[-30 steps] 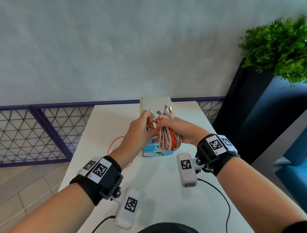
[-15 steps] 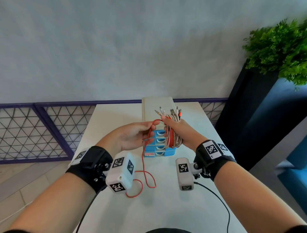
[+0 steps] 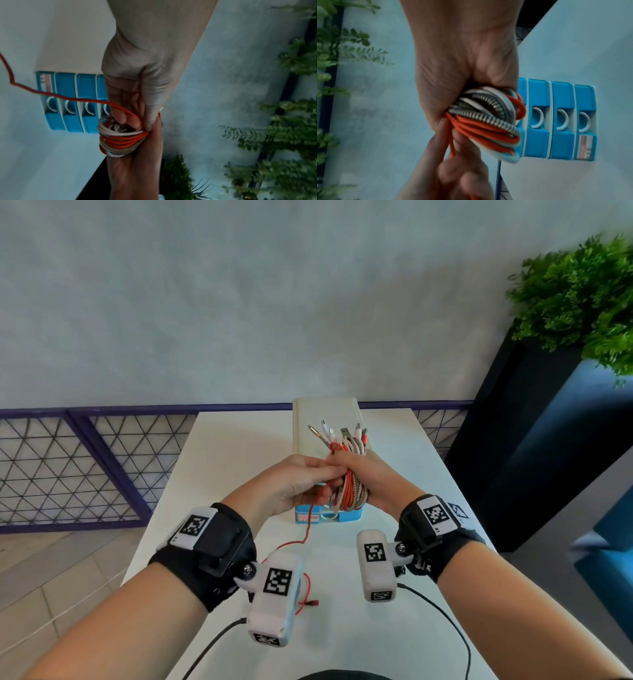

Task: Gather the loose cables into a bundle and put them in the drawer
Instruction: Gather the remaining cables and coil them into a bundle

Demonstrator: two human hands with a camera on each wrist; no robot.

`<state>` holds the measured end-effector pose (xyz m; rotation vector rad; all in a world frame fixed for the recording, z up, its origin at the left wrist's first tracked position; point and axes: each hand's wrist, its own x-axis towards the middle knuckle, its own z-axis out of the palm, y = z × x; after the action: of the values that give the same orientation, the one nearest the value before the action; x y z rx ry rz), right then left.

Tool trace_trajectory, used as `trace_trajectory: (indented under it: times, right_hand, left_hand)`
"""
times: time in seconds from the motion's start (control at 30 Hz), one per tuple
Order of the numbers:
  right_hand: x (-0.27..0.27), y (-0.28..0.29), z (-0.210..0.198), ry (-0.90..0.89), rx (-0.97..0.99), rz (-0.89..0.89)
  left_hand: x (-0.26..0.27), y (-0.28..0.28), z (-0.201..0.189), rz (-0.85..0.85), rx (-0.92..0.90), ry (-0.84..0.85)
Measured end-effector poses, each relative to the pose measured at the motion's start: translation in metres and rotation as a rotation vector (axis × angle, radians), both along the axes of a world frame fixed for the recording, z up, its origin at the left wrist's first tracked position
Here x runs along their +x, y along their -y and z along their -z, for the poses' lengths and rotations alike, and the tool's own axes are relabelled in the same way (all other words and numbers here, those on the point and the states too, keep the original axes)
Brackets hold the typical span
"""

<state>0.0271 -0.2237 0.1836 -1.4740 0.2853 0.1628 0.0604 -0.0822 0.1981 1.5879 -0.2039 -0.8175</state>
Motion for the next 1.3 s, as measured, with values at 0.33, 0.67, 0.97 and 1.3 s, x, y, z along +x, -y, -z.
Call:
trace_trajectory:
  times: [0.33,0.67,0.97,1.3]
  right_hand:
    - [0.008,0.016,-0.002,0.086,0.115,0.318]
    - [-0.005,0.010,-0.016,-0.113,-0.180,-0.117]
    - [-0.009,0.001,-0.020,-0.100,-0.136,-0.233]
    - [-0.009,0.007,-0.010,-0.036,-0.057,-0.011]
  left_hand:
    - [-0.018,-0.032,0.040,0.718,-0.009,-0.202]
    - [0.003,-0.013,0.034,-0.012,0.386,0.730]
    - [0.003,-0.012,0.025,-0.101,0.324,0.779]
    - [0.006,-0.023,0.014,0.092,0.285,0.646]
